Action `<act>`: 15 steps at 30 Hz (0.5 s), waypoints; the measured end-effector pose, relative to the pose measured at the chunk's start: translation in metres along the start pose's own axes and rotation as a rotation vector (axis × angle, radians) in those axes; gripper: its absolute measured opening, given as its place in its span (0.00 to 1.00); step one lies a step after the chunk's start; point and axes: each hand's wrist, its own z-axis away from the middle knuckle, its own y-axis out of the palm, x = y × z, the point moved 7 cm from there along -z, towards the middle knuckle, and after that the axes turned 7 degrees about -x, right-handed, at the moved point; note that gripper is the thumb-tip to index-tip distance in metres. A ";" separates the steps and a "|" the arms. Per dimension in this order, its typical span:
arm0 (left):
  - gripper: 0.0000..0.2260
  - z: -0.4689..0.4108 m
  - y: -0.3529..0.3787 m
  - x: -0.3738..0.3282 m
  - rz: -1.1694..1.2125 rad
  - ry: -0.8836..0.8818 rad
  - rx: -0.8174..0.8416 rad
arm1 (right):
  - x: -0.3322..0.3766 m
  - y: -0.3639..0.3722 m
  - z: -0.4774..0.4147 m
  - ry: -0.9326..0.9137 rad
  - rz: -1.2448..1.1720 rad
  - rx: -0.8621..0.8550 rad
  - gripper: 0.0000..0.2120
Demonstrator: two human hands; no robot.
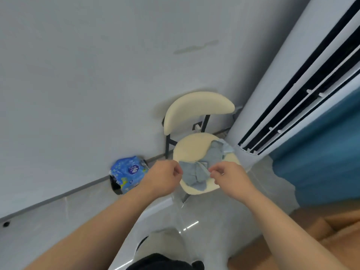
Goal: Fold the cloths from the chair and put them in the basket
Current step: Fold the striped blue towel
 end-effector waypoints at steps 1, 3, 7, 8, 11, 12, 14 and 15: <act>0.06 -0.003 0.007 -0.008 0.000 -0.026 0.000 | -0.011 -0.008 -0.011 0.000 0.017 0.017 0.07; 0.06 -0.011 0.023 -0.020 0.006 -0.075 0.005 | -0.028 -0.020 -0.034 -0.004 0.043 0.053 0.07; 0.06 -0.044 0.061 -0.041 0.056 -0.151 0.020 | -0.055 -0.039 -0.082 -0.039 0.132 0.122 0.09; 0.06 -0.057 0.071 -0.046 0.060 -0.158 0.029 | -0.061 -0.045 -0.093 -0.047 0.169 0.129 0.10; 0.09 -0.092 0.094 -0.062 0.084 -0.192 0.032 | -0.080 -0.067 -0.123 -0.060 0.255 0.133 0.13; 0.09 -0.100 0.100 -0.068 0.102 -0.211 0.031 | -0.085 -0.074 -0.129 -0.062 0.270 0.148 0.14; 0.09 -0.112 0.110 -0.077 0.127 -0.258 0.024 | -0.097 -0.084 -0.142 -0.069 0.297 0.187 0.14; 0.09 -0.117 0.115 -0.080 0.132 -0.280 0.022 | -0.103 -0.088 -0.150 -0.077 0.314 0.205 0.13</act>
